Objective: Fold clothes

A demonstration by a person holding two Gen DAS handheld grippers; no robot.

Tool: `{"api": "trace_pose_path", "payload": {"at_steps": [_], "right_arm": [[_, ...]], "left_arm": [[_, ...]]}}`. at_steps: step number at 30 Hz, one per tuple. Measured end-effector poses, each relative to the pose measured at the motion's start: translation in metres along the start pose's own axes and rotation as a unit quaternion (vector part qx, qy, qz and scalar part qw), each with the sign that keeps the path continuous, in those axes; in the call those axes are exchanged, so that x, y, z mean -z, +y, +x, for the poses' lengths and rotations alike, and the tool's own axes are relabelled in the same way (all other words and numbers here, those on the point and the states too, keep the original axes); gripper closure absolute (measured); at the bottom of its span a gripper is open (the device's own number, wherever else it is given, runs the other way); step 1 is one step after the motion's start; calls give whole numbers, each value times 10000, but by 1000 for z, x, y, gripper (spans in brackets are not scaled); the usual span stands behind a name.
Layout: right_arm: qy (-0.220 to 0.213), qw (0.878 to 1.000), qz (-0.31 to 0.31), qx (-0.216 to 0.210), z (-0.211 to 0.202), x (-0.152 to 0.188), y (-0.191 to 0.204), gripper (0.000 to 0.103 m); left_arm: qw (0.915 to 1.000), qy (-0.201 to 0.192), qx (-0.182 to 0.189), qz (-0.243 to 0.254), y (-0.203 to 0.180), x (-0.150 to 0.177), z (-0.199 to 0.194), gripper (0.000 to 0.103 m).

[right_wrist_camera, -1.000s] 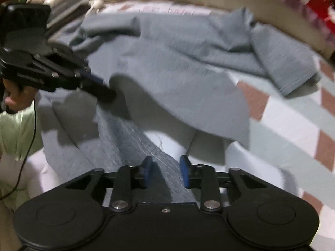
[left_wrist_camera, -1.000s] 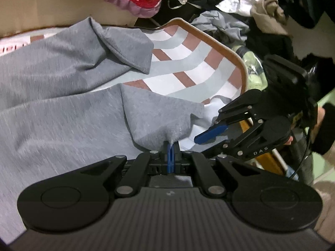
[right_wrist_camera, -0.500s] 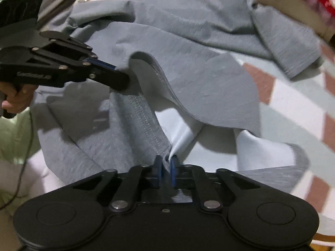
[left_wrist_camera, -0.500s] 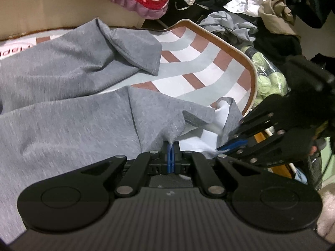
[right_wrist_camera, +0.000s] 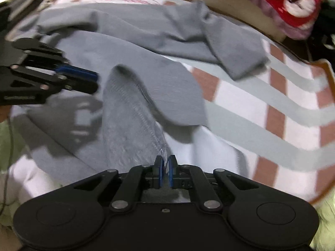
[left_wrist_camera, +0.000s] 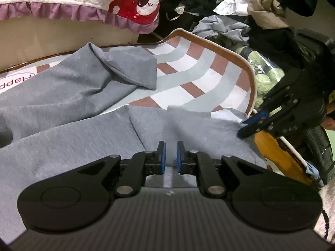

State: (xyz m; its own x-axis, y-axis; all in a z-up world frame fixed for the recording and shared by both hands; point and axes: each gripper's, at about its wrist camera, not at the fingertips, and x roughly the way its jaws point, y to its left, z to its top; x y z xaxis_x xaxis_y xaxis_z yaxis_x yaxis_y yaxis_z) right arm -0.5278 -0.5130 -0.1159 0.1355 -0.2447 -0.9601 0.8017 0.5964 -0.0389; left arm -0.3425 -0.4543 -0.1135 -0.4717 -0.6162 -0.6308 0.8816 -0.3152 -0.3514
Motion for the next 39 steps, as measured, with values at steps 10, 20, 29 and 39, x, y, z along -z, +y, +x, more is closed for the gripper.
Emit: {"api": "trace_pose_path", "payload": {"at_steps": [10, 20, 29, 39], "right_arm": [[305, 9904, 497, 1252, -46, 30, -43, 100], [1280, 9891, 392, 620, 5, 69, -75, 100], [244, 9827, 1830, -171, 24, 78, -157, 74], [-933, 9517, 2538, -1455, 92, -13, -162, 59]], "left_arm": [[9985, 61, -543, -94, 23, -7, -14, 93], [9905, 1000, -915, -209, 57, 27, -29, 93], [9877, 1020, -900, -772, 93, 44, -34, 87], [9832, 625, -1561, -716, 90, 6, 1, 76]]}}
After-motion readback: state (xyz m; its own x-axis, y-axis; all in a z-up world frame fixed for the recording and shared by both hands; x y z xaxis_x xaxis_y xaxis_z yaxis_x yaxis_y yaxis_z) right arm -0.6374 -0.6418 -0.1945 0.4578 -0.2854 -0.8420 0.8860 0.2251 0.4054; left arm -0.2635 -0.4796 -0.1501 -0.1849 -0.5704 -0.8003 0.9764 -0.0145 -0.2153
